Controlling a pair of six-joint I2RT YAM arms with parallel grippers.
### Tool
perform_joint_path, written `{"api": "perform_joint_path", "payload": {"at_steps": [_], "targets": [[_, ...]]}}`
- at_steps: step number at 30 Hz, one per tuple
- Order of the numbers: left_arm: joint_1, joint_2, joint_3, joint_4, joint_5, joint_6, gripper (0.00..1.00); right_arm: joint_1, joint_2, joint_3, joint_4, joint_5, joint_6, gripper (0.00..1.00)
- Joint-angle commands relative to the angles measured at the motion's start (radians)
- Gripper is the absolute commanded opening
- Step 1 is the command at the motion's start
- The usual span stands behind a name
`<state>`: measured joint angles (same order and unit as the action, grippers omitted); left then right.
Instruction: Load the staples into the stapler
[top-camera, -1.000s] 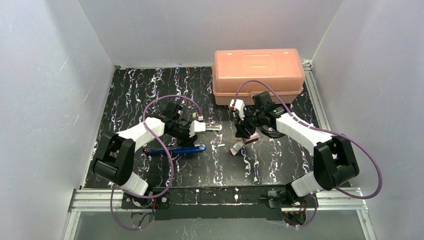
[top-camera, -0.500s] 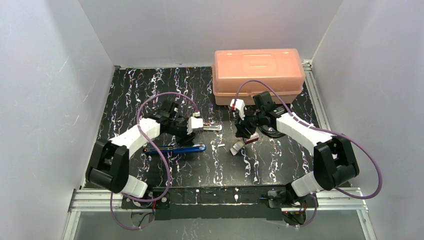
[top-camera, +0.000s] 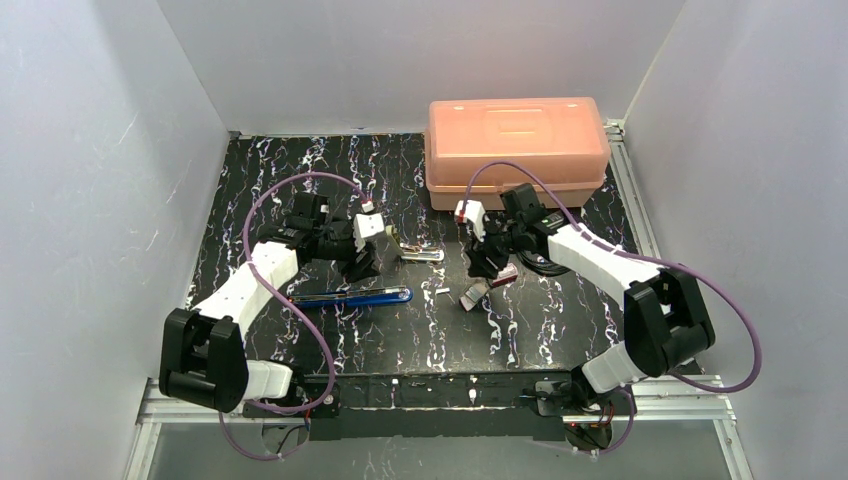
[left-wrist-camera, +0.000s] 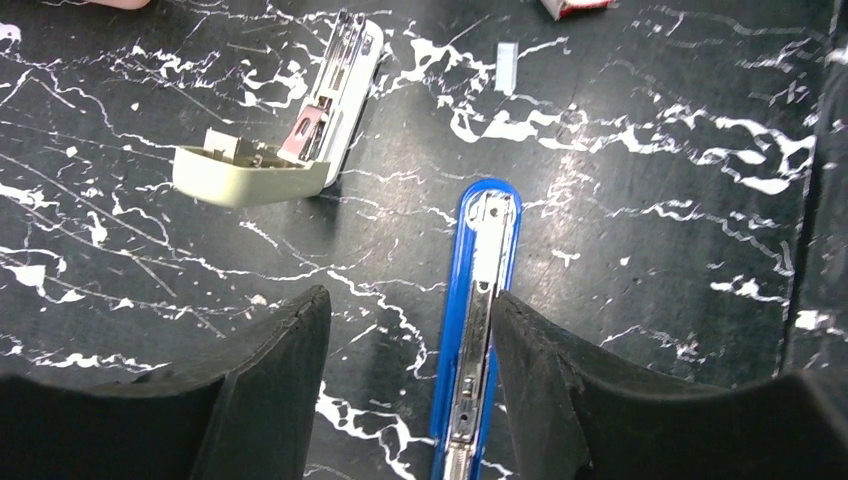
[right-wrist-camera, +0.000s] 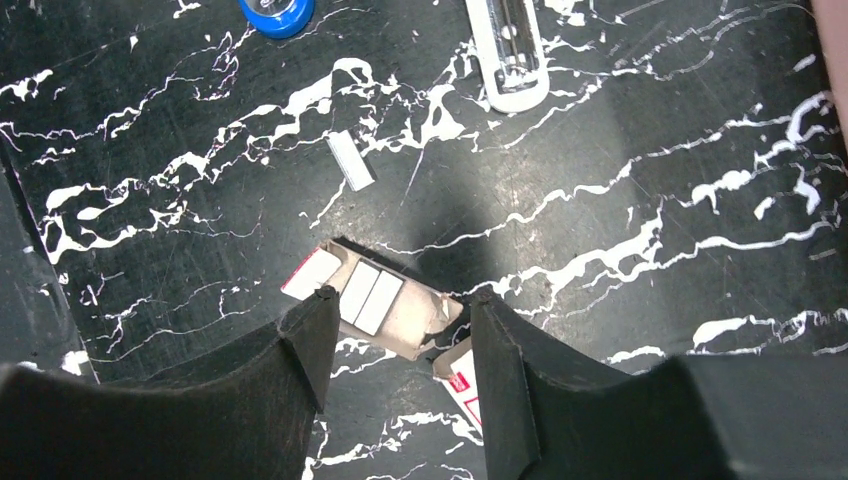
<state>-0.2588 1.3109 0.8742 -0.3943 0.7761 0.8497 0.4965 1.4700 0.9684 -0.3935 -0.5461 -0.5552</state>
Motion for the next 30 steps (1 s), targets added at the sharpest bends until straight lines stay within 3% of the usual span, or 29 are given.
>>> {"api": "perform_joint_path", "payload": {"at_steps": [1, 13, 23, 30], "targets": [[0.001, -0.03, 0.032, 0.02, 0.111, -0.071, 0.59, 0.041, 0.051, 0.067, -0.041, 0.027, -0.061, 0.59], [0.004, -0.067, -0.037, 0.207, 0.206, -0.263, 0.61, 0.182, 0.245, 0.103, 0.015, 0.054, -0.143, 0.61], [0.03, -0.085, -0.042, 0.165, 0.203, -0.236, 0.61, 0.236, 0.334, 0.153, 0.007, 0.115, -0.218, 0.6], [0.033, -0.09, -0.038, 0.142, 0.201, -0.217, 0.61, 0.256, 0.348, 0.136, 0.003, 0.142, -0.256, 0.51]]}}
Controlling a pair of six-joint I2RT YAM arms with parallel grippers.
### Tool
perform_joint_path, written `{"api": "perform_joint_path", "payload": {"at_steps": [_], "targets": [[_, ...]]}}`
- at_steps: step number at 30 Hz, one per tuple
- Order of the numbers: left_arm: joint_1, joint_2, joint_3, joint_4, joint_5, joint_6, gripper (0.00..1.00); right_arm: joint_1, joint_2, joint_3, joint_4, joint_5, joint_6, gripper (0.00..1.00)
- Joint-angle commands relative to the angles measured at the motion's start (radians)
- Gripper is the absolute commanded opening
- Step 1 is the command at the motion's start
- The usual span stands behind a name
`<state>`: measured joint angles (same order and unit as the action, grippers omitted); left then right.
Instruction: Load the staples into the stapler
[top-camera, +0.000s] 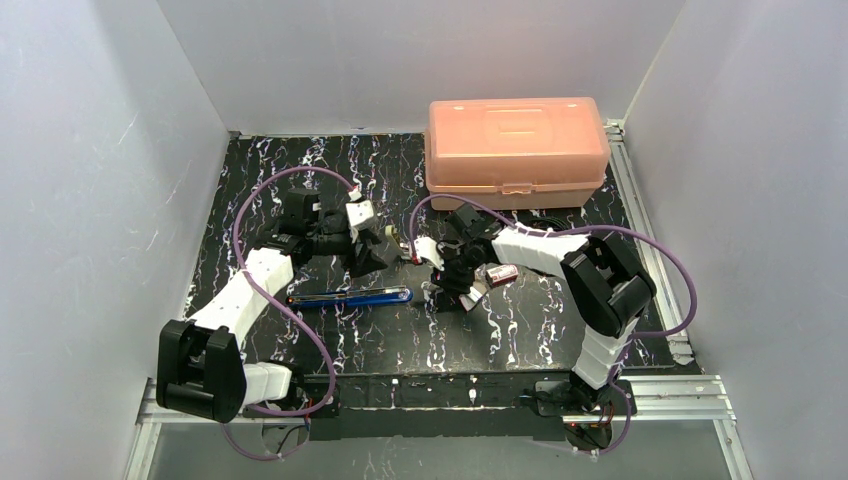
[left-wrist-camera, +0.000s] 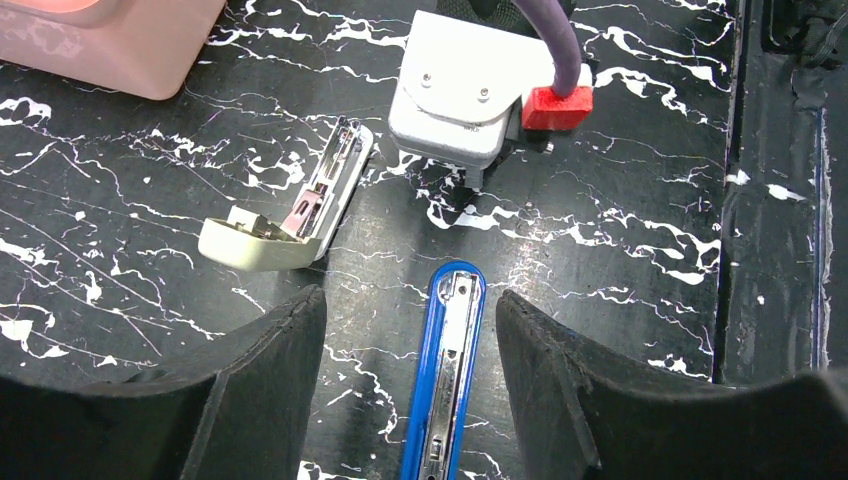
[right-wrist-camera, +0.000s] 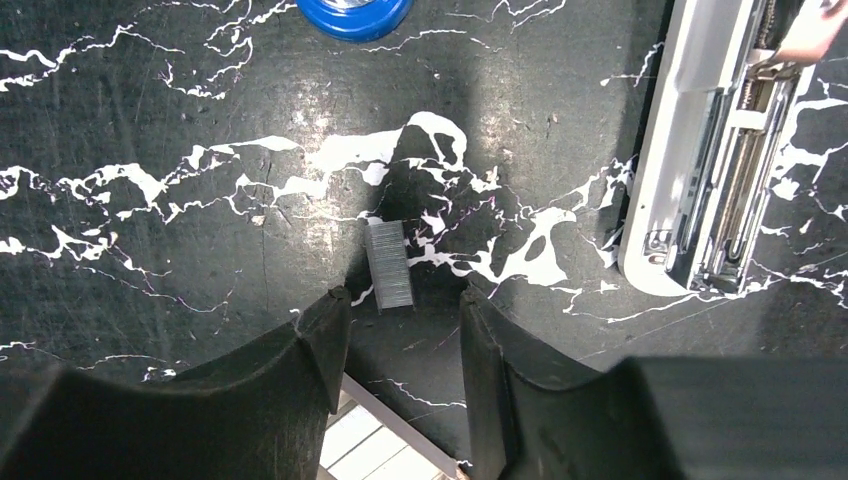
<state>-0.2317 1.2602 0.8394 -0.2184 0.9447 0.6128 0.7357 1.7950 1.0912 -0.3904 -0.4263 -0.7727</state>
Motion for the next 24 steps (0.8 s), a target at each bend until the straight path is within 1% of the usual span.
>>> {"api": "perform_joint_path", "payload": {"at_steps": [1, 4, 6, 10, 17, 20, 24], "targets": [[0.007, -0.04, -0.003, -0.034, 0.03, 0.022, 0.61, 0.022, 0.022, 0.004, 0.007, 0.027, -0.041, 0.5], [0.01, -0.038, -0.003, -0.036, 0.028, 0.028, 0.61, 0.04, 0.016, -0.024, 0.022, 0.04, -0.049, 0.47], [0.012, -0.038, -0.002, -0.038, 0.026, 0.032, 0.6, 0.046, 0.016, -0.032, 0.024, 0.049, -0.052, 0.43], [0.014, -0.037, 0.0, -0.051, 0.021, 0.045, 0.6, 0.047, 0.018, -0.04, 0.019, 0.051, -0.055, 0.29], [0.015, -0.031, 0.007, -0.082, 0.018, 0.085, 0.6, 0.044, 0.005, -0.033, 0.003, 0.037, -0.032, 0.11], [0.015, -0.025, 0.015, -0.099, 0.022, 0.116, 0.6, 0.034, -0.014, -0.018, -0.006, -0.011, 0.021, 0.08], [-0.012, -0.033, 0.018, -0.131, 0.013, 0.202, 0.6, 0.01, -0.056, 0.026, -0.016, -0.138, 0.146, 0.07]]}}
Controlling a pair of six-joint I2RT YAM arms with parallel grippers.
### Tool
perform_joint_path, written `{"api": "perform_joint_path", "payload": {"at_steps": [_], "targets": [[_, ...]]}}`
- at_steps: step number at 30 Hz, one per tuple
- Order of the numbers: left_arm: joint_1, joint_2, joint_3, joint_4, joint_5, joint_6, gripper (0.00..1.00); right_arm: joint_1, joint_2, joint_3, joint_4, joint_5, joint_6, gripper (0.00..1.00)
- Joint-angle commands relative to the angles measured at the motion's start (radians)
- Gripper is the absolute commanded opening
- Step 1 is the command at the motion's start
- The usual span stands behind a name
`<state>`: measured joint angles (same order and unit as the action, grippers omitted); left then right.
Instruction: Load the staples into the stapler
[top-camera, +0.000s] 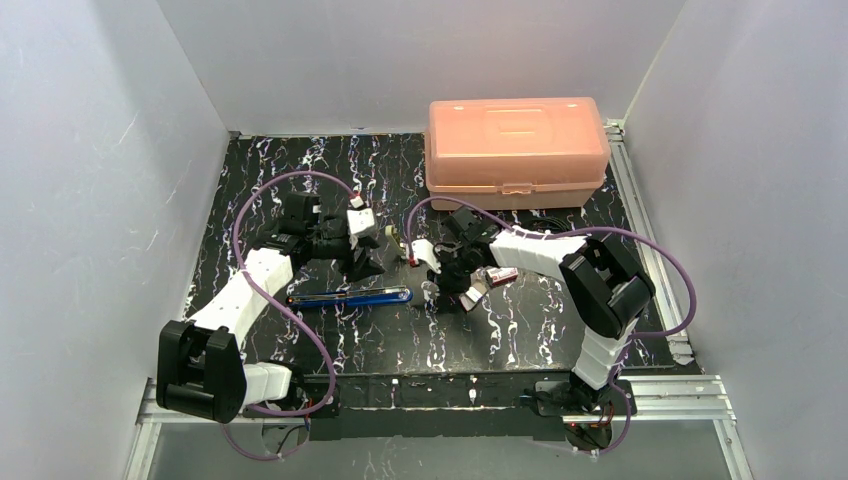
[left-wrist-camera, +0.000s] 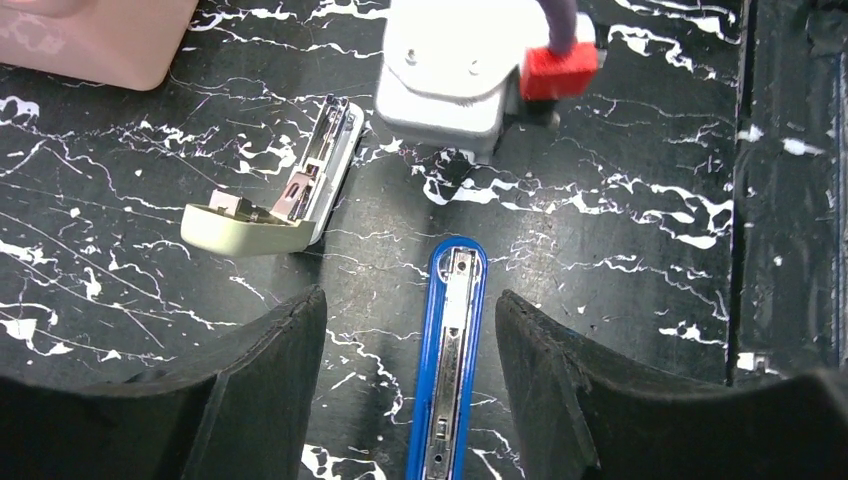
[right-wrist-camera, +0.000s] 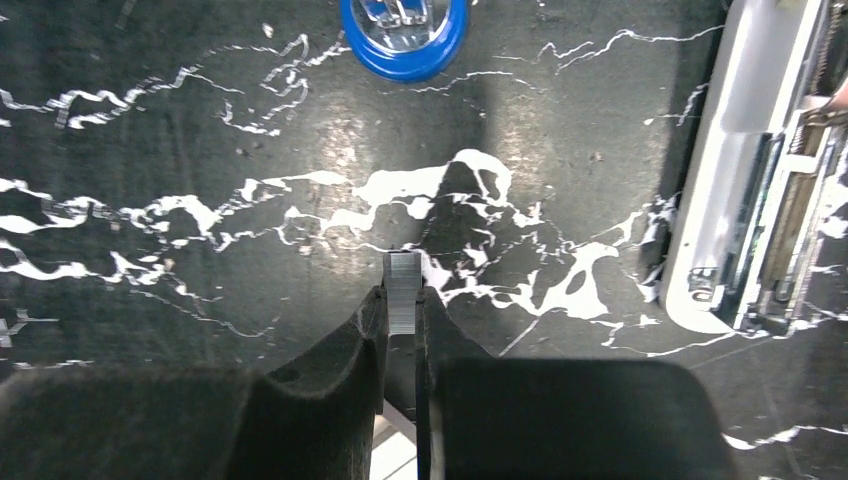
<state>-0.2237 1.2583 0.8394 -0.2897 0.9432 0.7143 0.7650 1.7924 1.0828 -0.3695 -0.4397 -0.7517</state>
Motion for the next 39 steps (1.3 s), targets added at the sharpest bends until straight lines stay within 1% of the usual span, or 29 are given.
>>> {"api": "perform_joint_path", "payload": {"at_steps": [1, 5, 8, 10, 12, 15, 17, 19, 24, 28, 34, 39], "targets": [[-0.028, -0.036, 0.021, -0.075, 0.008, 0.142, 0.6, -0.023, -0.064, 0.049, -0.038, -0.167, 0.161, 0.06], [-0.081, -0.023, 0.084, -0.194, 0.003, 0.303, 0.58, -0.031, -0.084, 0.122, -0.046, -0.349, 0.292, 0.06], [-0.112, -0.017, 0.135, -0.271, 0.008, 0.393, 0.57, -0.042, -0.071, 0.194, -0.051, -0.492, 0.397, 0.06], [-0.125, -0.011, 0.173, -0.322, 0.038, 0.436, 0.56, -0.055, -0.06, 0.224, -0.043, -0.581, 0.487, 0.06], [-0.137, -0.005, 0.21, -0.363, 0.072, 0.478, 0.54, -0.066, -0.056, 0.226, 0.015, -0.65, 0.583, 0.06], [-0.151, 0.01, 0.266, -0.433, 0.108, 0.563, 0.52, -0.082, -0.071, 0.184, 0.207, -0.723, 0.783, 0.06], [-0.16, 0.024, 0.288, -0.458, 0.113, 0.612, 0.51, -0.087, -0.08, 0.152, 0.326, -0.744, 0.895, 0.06], [-0.165, 0.035, 0.303, -0.482, 0.114, 0.658, 0.51, -0.09, -0.088, 0.129, 0.407, -0.759, 0.96, 0.06], [-0.169, 0.049, 0.315, -0.551, 0.118, 0.768, 0.49, -0.105, -0.102, 0.089, 0.507, -0.772, 1.043, 0.06], [-0.179, 0.054, 0.308, -0.566, 0.127, 0.799, 0.46, -0.113, -0.102, 0.063, 0.58, -0.781, 1.108, 0.06], [-0.206, 0.076, 0.314, -0.56, 0.1, 0.809, 0.41, -0.116, -0.097, 0.059, 0.6, -0.784, 1.124, 0.06], [-0.213, 0.086, 0.317, -0.541, 0.082, 0.805, 0.35, -0.116, -0.097, 0.055, 0.6, -0.783, 1.125, 0.06]]}}
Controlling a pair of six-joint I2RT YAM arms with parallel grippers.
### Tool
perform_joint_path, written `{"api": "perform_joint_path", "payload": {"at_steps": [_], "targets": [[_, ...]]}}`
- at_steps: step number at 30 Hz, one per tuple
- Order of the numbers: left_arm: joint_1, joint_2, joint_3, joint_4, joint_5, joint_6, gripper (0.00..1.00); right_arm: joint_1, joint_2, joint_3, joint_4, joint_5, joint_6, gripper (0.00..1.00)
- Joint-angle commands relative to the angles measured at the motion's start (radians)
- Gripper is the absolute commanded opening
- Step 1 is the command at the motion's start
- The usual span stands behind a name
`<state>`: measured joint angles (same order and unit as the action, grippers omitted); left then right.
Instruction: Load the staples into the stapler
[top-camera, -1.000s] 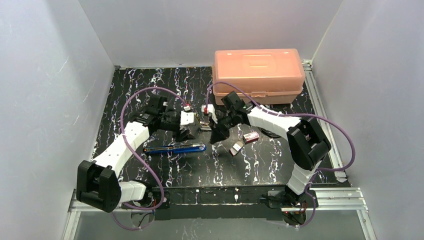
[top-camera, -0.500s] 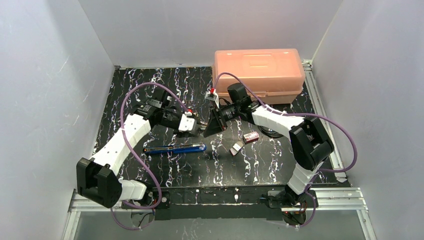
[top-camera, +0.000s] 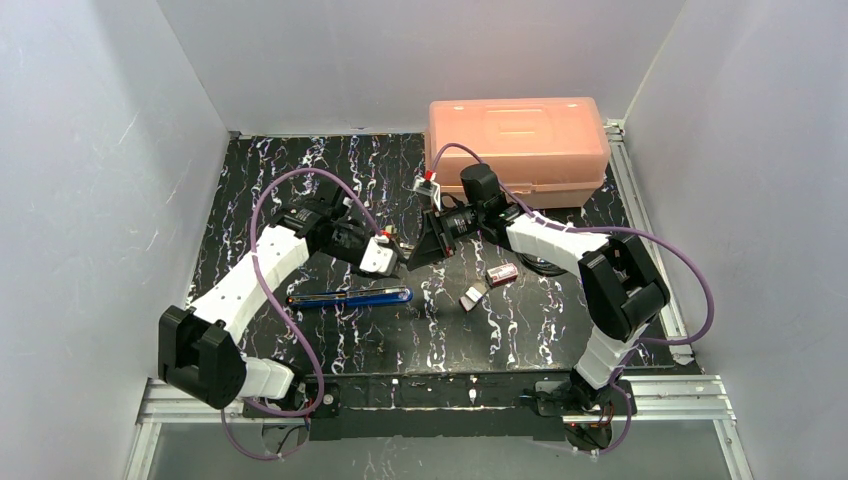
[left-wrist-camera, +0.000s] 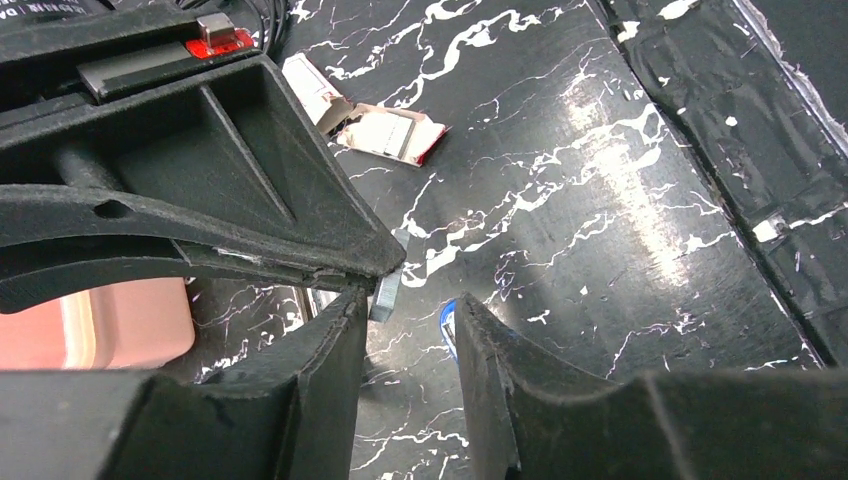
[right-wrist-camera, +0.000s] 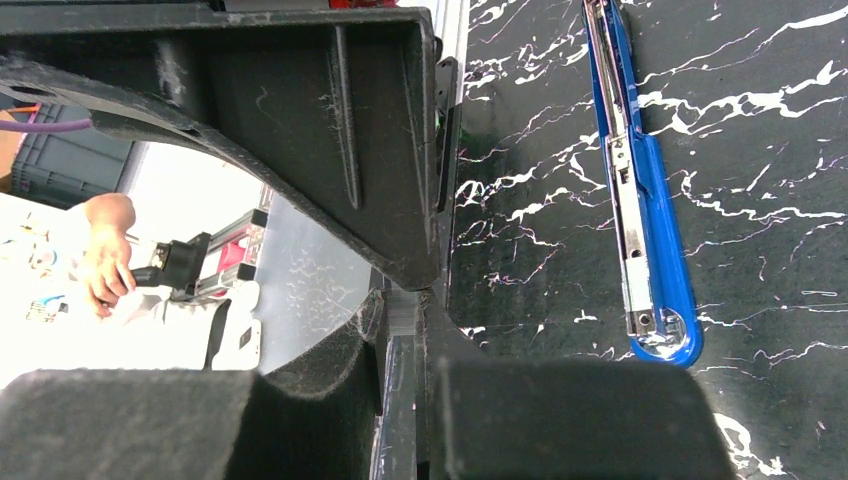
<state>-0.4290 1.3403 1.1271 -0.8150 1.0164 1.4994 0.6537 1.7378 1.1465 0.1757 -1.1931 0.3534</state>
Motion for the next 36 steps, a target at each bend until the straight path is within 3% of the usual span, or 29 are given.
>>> {"api": "perform_joint_path", "payload": {"at_steps": [1, 26, 36], "targets": [[-0.008, 0.006, 0.029, -0.012, 0.009, 0.017, 0.34, -0.004, -0.041, -0.009, 0.054, -0.029, 0.02, 0.06], [-0.024, 0.023, 0.042, 0.019, -0.014, -0.025, 0.17, -0.005, -0.031, -0.012, 0.048, -0.016, 0.022, 0.06], [-0.028, 0.016, 0.03, 0.019, -0.026, -0.025, 0.09, -0.004, -0.029, -0.01, 0.044, -0.008, 0.029, 0.1]]}}
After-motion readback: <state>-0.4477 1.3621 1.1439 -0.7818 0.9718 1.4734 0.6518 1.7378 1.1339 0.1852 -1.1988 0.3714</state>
